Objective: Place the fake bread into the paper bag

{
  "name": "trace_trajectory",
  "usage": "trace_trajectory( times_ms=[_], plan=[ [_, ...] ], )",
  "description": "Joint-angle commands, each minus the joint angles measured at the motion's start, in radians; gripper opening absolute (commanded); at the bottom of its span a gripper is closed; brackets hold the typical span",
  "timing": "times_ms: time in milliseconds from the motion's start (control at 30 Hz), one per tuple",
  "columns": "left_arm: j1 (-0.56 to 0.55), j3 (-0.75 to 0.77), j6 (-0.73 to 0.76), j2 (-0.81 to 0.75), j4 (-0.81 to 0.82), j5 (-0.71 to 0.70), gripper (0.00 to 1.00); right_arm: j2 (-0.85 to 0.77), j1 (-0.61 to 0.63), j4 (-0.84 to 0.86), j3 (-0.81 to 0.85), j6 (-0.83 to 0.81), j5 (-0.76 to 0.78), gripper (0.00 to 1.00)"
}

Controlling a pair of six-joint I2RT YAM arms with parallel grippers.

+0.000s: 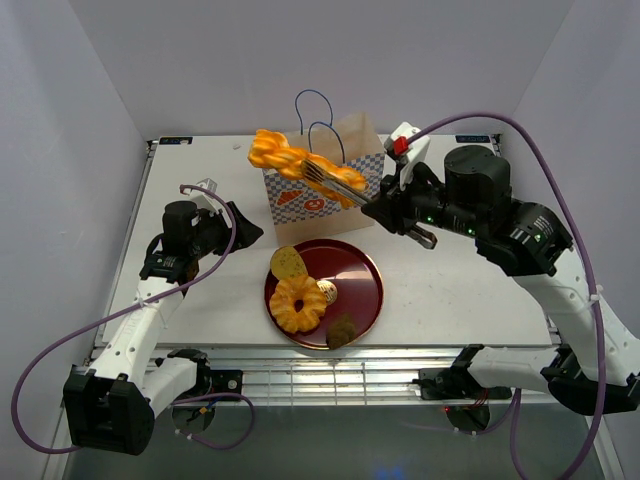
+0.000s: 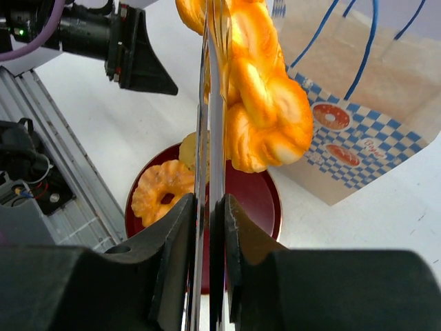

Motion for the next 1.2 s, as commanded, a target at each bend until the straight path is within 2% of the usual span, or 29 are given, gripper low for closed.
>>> trace_trajectory(
  times_ms=[0, 167, 400, 500, 600, 633, 733, 1167],
  plan=[
    [-0.004, 0.022, 0.008, -0.007, 0.006, 0.001, 0.78, 0.032, 0.004, 0.085, 0.105, -0.028, 0.046, 0.08],
    [-0.003, 0.022, 0.01, -0.016, 0.004, -0.005, 0.78, 0.08, -0.005, 0.096, 0.185, -0.034, 0.142, 0.08],
    [-0.004, 0.023, 0.01, -0.021, 0.004, -0.007, 0.78, 0.103, -0.076, 0.154, 0.185, -0.036, 0.221, 0.08],
    [-0.003, 0.023, 0.01, -0.022, 0.004, -0.005, 0.78, 0.101, -0.146, 0.17, 0.161, -0.028, 0.184, 0.08],
    [-0.003, 0.02, 0.008, -0.019, 0.007, 0.001, 0.78, 0.091, -0.228, 0.202, 0.118, -0.01, 0.091, 0.08],
    [-0.004, 0.022, 0.007, -0.016, 0.007, 0.004, 0.78, 0.089, -0.267, 0.235, 0.101, -0.005, 0.011, 0.08],
    [-0.004, 0.02, 0.005, -0.008, 0.01, 0.021, 0.78, 0.095, -0.32, 0.249, 0.064, -0.001, -0.06, 0.08],
    [-0.004, 0.019, 0.002, -0.007, 0.014, 0.029, 0.78, 0.078, -0.351, 0.369, -0.16, -0.057, -0.229, 0.08]
  ],
)
